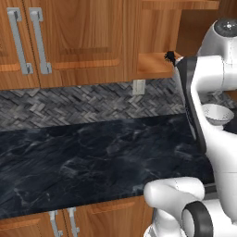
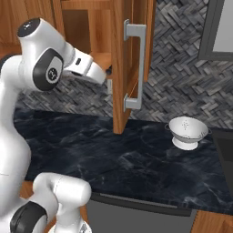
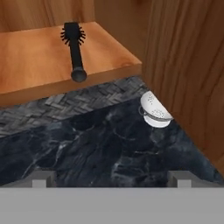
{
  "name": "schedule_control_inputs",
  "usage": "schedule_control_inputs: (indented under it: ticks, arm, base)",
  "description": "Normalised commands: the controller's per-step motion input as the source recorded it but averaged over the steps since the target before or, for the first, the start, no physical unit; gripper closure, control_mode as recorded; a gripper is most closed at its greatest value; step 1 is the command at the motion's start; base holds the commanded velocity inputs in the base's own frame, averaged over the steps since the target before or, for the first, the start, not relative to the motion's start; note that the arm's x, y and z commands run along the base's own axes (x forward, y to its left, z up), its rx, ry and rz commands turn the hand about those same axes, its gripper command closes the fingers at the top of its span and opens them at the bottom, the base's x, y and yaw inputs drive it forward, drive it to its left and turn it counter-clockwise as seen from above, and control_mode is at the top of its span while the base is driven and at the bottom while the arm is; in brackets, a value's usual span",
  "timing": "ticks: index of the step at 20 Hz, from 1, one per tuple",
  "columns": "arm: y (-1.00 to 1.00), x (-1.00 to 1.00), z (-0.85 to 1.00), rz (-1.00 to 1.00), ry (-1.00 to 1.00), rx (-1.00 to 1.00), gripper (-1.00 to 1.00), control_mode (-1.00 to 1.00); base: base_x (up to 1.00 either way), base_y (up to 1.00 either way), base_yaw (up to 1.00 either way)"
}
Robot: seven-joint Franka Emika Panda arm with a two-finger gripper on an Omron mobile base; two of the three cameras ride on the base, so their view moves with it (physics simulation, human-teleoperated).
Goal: Open the cabinet. Pick the dish brush and place it next to the sink. Then close the cabinet.
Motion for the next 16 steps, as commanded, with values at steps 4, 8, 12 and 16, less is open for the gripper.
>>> schedule_control_inputs:
  ticks: [4, 8, 12, 16]
  arm:
    - [0.0, 0.8, 0.0, 0.0, 0.0, 0.0, -1.0, -1.0]
    - [0.0, 0.81, 0.0, 0.0, 0.0, 0.0, -1.0, -1.0]
    - [-0.01, 0.89, -0.02, 0.01, 0.0, 0.0, -1.0, -1.0]
    - [-0.07, 0.9, -0.05, 0.04, 0.0, 0.0, -1.0, -1.0]
  base:
    - [0.0, 0.0, 0.0]
    - [0.0, 0.0, 0.0]
    - [0.0, 0.0, 0.0]
    - [0.0, 0.0, 0.0]
